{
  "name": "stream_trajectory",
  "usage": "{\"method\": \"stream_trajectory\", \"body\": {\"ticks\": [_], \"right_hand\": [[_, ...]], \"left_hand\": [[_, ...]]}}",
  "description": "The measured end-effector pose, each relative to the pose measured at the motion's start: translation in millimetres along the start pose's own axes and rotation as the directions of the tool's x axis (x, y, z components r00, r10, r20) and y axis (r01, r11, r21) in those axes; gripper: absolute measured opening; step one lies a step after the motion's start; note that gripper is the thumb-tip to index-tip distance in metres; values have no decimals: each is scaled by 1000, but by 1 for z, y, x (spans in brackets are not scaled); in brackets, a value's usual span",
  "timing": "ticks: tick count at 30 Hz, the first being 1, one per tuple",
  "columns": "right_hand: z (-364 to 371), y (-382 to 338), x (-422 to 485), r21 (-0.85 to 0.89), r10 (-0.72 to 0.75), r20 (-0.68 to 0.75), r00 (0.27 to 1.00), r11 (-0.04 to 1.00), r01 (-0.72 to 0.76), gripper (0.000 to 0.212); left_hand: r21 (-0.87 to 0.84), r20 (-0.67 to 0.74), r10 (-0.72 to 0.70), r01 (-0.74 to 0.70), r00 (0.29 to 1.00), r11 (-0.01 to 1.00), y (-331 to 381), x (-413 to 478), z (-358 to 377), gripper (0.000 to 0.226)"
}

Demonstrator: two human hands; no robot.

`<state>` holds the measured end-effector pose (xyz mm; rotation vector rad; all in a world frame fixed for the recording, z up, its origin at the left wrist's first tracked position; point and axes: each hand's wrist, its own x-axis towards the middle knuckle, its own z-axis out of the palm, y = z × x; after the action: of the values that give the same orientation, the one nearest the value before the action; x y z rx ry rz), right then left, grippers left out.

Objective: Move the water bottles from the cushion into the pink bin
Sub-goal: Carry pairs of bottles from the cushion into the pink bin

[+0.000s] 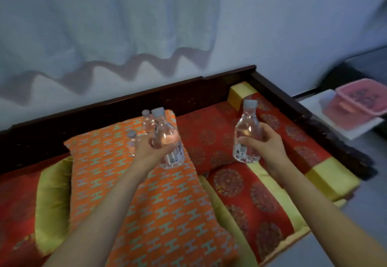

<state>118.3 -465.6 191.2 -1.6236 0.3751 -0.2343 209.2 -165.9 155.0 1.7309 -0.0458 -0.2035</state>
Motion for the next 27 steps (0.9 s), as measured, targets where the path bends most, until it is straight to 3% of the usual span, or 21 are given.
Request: {"method": "stream_trajectory", "body": {"ticks": [4, 13, 22, 27], "right_hand": [[-111, -2, -26, -24, -14, -113, 993, 1000, 11, 53], [-318, 7, -68, -46, -6, -236, 972, 999, -5, 46], [-449, 32, -66, 27, 93, -360, 928, 996, -90, 47], [-511, 46, -43, 30, 114, -419, 901, 993, -112, 45]], "left_hand": [[-6, 76, 46, -45, 996, 999, 25, -29, 99, 28], [0, 163, 83, -84, 983, 996, 64, -83, 315, 40], [97, 382, 91, -137, 920, 986, 98, -75, 486, 53], [69, 485, 104, -156, 868, 985, 109, -54, 580, 49]]}}
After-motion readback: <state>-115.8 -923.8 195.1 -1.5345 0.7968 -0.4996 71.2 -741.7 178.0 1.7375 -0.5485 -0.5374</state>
